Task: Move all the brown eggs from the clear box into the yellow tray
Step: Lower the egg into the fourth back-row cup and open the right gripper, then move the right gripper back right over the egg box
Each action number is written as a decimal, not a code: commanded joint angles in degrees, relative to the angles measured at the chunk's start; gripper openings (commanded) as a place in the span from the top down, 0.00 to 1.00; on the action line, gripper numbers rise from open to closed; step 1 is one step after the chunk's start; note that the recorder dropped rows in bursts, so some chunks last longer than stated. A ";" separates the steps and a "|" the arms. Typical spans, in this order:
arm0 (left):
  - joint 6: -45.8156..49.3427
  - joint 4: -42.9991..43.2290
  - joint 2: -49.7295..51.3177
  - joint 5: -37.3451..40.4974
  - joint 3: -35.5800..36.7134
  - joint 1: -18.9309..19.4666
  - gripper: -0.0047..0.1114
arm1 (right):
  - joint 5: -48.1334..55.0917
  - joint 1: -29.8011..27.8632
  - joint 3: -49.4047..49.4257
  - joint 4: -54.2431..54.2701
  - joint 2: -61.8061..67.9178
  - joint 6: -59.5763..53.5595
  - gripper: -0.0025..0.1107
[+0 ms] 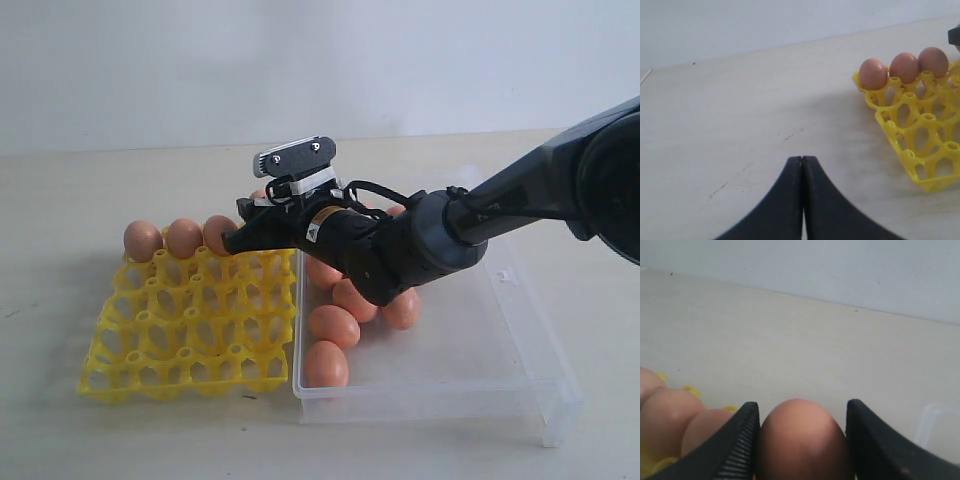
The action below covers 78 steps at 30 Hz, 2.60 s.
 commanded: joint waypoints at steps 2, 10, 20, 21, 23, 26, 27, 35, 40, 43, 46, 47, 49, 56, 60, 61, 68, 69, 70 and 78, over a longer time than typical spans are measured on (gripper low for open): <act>-0.32 -0.19 -0.32 -0.35 -0.23 -0.28 0.96 | -0.36 -0.31 -0.51 -0.99 -0.11 -0.16 0.94; -0.32 -0.19 -0.32 -0.35 -0.23 -0.28 0.96 | 0.12 -0.31 -0.51 -1.77 -0.11 -0.16 0.61; -0.32 -0.19 -0.32 -0.35 -0.23 -0.28 0.96 | 0.66 -0.31 -0.51 -1.77 -0.11 -0.16 0.50; -0.32 -0.19 -0.32 -0.35 -0.23 -0.28 0.96 | 0.66 -0.31 -0.51 -1.77 -0.11 -0.16 0.50; -0.32 -0.19 -0.32 -0.35 -0.23 -0.28 0.96 | 0.66 -0.31 -0.51 -1.77 -0.11 -0.16 0.50; -0.32 -0.19 -0.32 -0.35 -0.23 -0.28 0.96 | 0.66 -0.31 -0.51 -1.77 -0.11 -0.06 0.50; -0.32 -0.19 -0.32 -0.35 -0.23 -0.28 0.96 | 0.83 -0.31 -0.51 -1.77 -0.35 -0.06 0.50; -0.32 -0.19 -0.32 -0.35 -0.23 -0.28 0.96 | 17.29 -0.31 -0.51 -1.77 -10.04 1.63 0.50; -0.32 -0.19 -0.32 -0.35 -0.23 -0.28 0.96 | 44.26 -0.31 -0.51 -1.26 -18.73 3.35 0.50; -0.32 -0.19 -0.32 -0.35 -0.23 -0.28 0.96 | 58.90 -0.31 -0.51 1.52 -22.80 2.08 0.53; -0.32 -0.19 -0.32 -0.35 -0.23 -0.28 0.96 | 69.26 -0.31 -0.51 4.05 -25.24 -2.19 0.64; -0.32 -0.19 -0.32 -0.35 -0.23 -0.28 0.96 | 71.79 -0.31 -0.51 4.16 -25.87 -3.02 0.70; -0.32 -0.19 -0.32 -0.35 -0.23 -0.28 0.96 | 75.01 -0.31 -0.51 4.06 -26.37 -3.87 0.83; -0.32 -0.19 -0.32 -0.35 -0.23 -0.28 0.96 | 79.36 -3.27 -0.51 5.65 -25.44 -6.86 0.98; -0.32 -0.19 -0.32 -0.35 -0.23 -0.28 0.96 | 81.16 -6.83 -0.51 9.54 -23.80 -6.55 0.90; -0.32 -0.19 -0.32 -0.35 -0.23 -0.28 0.96 | 81.28 -7.53 -0.51 9.66 -23.08 -5.40 0.86; -0.32 -0.19 -0.32 -0.35 -0.23 -0.28 0.96 | 81.17 -10.10 -0.51 8.60 -19.60 -2.66 0.53; -0.32 -0.19 -0.32 -0.35 -0.23 -0.28 0.96 | 80.74 -10.48 -0.51 8.60 -19.60 -2.66 0.53; -0.32 -0.19 -0.32 -0.35 -0.23 -0.28 0.96 | 80.17 -10.64 -0.51 8.60 -19.60 -2.66 0.54; -0.32 -0.19 -0.32 -0.35 -0.23 -0.28 0.96 | 78.98 -11.69 -0.51 8.70 -19.03 -2.66 0.54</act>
